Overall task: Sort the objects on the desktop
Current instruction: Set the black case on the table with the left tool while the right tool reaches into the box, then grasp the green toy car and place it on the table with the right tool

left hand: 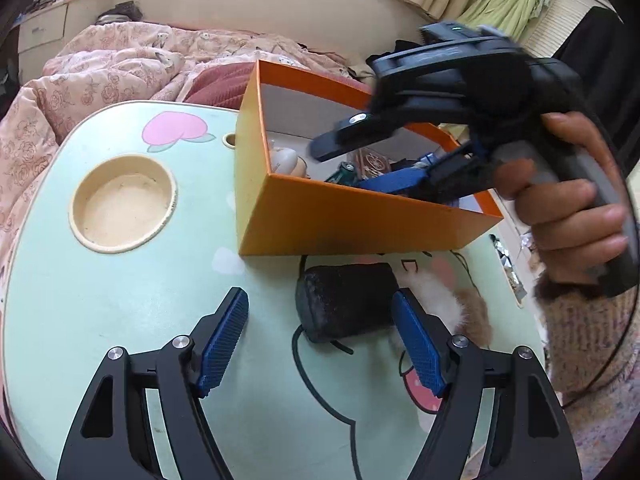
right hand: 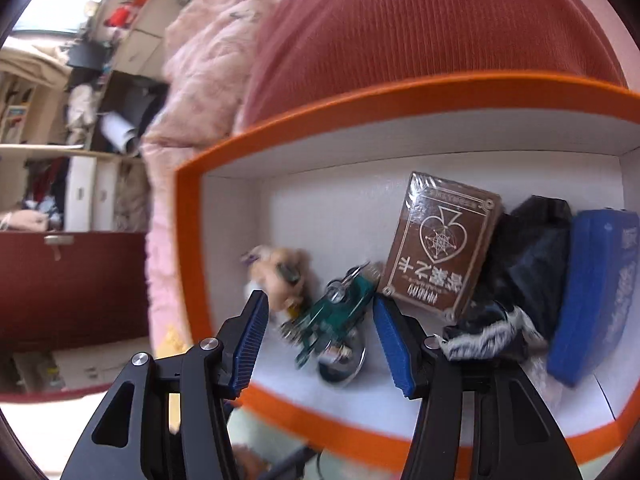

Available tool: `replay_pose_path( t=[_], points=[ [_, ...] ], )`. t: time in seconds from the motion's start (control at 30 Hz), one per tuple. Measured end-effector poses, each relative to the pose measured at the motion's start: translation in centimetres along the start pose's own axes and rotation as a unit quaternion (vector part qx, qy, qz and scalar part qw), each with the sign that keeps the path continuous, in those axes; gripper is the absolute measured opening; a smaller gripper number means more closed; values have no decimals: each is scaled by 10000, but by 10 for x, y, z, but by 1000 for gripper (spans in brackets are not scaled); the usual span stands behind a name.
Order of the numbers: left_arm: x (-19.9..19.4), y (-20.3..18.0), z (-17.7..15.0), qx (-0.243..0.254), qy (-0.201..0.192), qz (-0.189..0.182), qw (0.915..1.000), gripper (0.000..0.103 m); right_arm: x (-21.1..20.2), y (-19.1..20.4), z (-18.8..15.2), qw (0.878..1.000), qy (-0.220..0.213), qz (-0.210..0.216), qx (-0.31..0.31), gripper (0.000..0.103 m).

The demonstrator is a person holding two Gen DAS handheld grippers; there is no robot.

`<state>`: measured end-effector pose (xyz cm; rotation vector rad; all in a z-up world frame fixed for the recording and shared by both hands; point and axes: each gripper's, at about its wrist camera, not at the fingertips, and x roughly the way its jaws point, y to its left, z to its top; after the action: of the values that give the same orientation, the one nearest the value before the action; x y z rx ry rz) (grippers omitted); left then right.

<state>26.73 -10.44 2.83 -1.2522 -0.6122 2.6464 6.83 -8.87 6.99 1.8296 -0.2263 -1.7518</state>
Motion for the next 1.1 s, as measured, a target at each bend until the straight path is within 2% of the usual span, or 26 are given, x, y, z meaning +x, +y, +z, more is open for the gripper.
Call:
replay_pose_path(
  t=[0.03,0.23,0.4,0.6,0.67,0.77,0.83,0.97,1.0,1.1],
  points=[
    [0,0,2,-35,-11,-24,10000,75,1,3,-2,9999,-76,-113,-46,35],
    [-3,-1,3,-66,-61,-63,9999,75,-9,-2,-3,9995,-238,185,-93,26],
    [-8,5,6,-162,-153,-45,9997,75,-43,0,-12,9923,-567,1068,-254,25],
    [-20,9,14,-219,-375,36,9990,75,-109,-1,-36,9753,-1275,1631,-769,25],
    [-28,11,19,-227,-499,0,9985,75,-127,-2,-51,9718,-1378,1567,-1094,25],
    [-38,14,35,-153,-631,20,9979,75,-136,-5,-81,9727,-1293,1043,-1619,25],
    [-44,12,48,11,-682,104,9976,75,-123,-12,-101,9759,-1007,779,-1773,26],
    [-51,-4,81,441,-829,346,9950,75,-88,-49,-125,9845,-589,520,-1569,26],
    [-49,-8,91,485,-790,451,9947,75,-78,-54,-125,9859,-577,373,-1528,26],
    [-30,-24,118,661,-346,592,9955,75,-58,-55,-126,9840,-699,-94,-1638,26]
  ],
)
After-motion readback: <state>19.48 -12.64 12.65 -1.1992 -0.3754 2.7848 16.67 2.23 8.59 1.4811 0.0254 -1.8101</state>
